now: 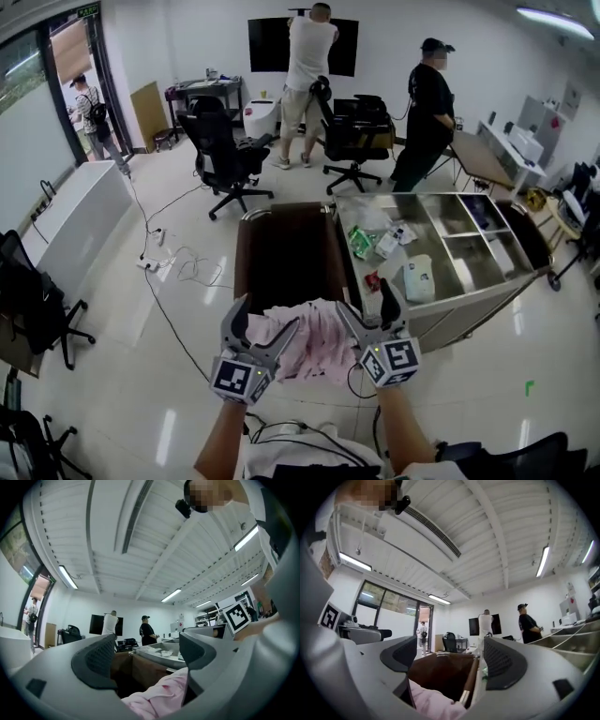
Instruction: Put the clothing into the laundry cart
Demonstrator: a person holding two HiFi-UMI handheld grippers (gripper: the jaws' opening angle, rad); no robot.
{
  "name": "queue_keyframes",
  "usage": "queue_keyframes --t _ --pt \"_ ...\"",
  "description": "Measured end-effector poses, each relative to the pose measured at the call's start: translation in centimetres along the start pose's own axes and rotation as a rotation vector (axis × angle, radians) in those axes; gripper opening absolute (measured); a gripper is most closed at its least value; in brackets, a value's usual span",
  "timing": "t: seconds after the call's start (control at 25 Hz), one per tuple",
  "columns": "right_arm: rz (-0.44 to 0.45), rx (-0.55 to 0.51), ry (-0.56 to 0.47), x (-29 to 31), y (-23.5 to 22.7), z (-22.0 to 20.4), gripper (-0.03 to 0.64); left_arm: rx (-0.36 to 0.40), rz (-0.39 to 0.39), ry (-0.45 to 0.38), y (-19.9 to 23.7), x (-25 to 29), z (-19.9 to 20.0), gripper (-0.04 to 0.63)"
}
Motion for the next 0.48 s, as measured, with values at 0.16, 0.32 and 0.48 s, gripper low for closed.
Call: queue_keyframes --t 0.16,0.32,0.48 --pt "-0.177 -0.043 -0.012 -5.1 -2.4 -0.7 0.471 0.025 -0.025 0.019 -2.7 1.7 -0.6 0.408" --pt "-0.27 -0.011 0.014 -8.6 -3.6 -1.9 0.466 0.026 -0.034 0.026 -4.5 2.6 -1.2 0.408" --pt "-0.275 0.024 0.036 -10.0 -3.4 -2.8 0.463 0.027 -0.051 0.039 -5.6 3.1 -1.7 0.408"
Point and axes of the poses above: the fingertips, and each gripper's own axes: x forward along the fingers, y to its left, z out of its top, the point moved 10 cm from there along -x, backward along the fingers, and after that the axes turned 12 degrees about y, right-handed, at the moved point
